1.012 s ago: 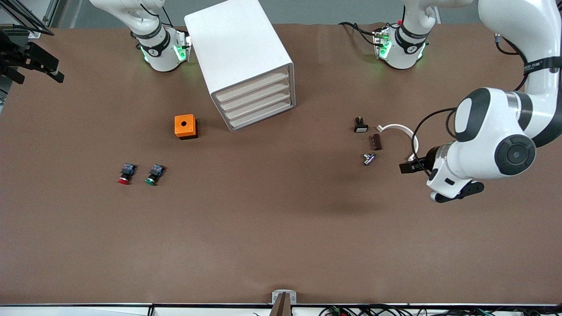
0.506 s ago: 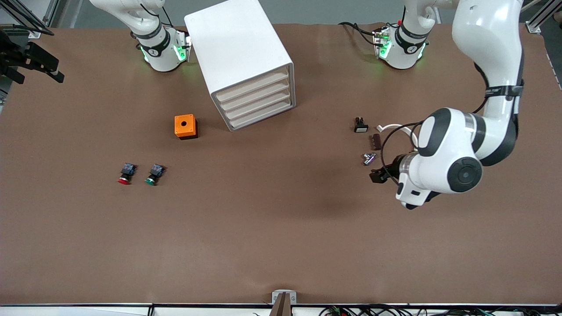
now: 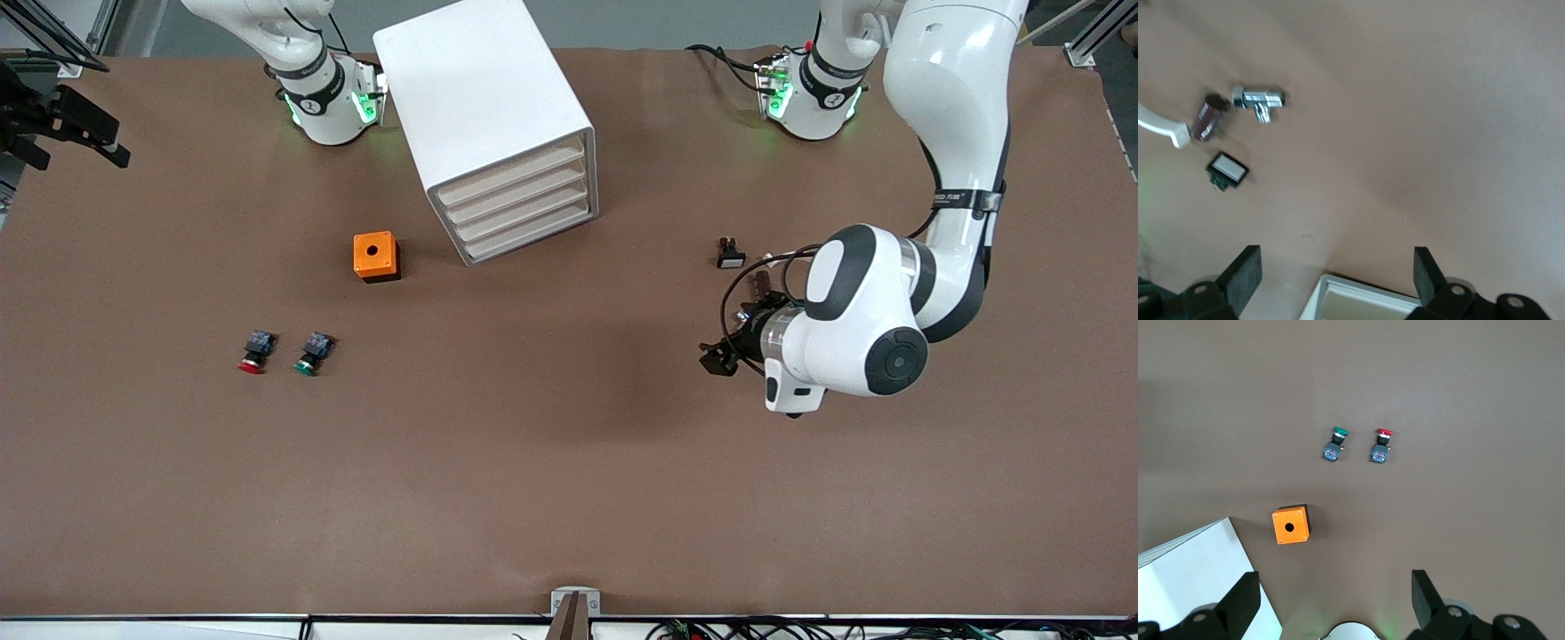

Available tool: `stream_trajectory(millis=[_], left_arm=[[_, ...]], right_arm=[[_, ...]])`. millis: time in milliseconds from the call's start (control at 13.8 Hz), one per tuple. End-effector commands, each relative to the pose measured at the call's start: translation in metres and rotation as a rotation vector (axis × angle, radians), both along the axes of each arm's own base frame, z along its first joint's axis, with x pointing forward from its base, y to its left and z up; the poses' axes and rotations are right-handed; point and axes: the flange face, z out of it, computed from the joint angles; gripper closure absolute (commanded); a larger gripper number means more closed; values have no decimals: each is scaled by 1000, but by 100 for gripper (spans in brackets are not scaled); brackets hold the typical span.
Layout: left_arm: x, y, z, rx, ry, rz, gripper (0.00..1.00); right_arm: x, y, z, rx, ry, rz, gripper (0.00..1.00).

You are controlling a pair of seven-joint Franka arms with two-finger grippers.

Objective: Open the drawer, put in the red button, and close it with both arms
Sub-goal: 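Move the left gripper toward the white cabinet's drawer front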

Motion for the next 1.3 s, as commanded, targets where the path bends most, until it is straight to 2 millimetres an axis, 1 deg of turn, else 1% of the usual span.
stream_trajectory(millis=[0, 72, 217, 434, 579, 651, 723, 868, 940, 1085, 1229], left_arm=[[-5, -23, -10, 2, 71, 71, 0], [-8, -26, -18, 26, 126, 131, 0], [-13, -39, -22, 52, 177, 210, 0], [-16, -52, -29, 40, 280, 343, 0], [-24, -61, -29, 54, 374, 421, 0], [-31, -72, -29, 64, 434, 442, 0], [-34, -77, -27, 71, 481, 467, 0], [-42, -91, -29, 87, 577, 520, 0], [-44, -94, -32, 103, 633, 558, 0], [-55, -106, -38, 153, 760, 606, 0], [-62, -112, -49, 218, 871, 655, 0]], right_arm=[[-8, 0, 3, -10, -5, 0, 0], [-8, 0, 3, -10, -5, 0, 0], [-8, 0, 3, -10, -5, 0, 0], [-7, 0, 2, -10, -5, 0, 0], [-7, 1, 2, -10, -5, 2, 0], [-7, 1, 2, -10, -5, 2, 0], [-7, 1, 2, -10, -5, 2, 0], [-8, 1, 3, -10, -5, 2, 0], [-7, 1, 2, -10, -4, 2, 0], [-7, 1, 2, -10, -4, 2, 0], [-7, 1, 2, -10, -4, 2, 0]])
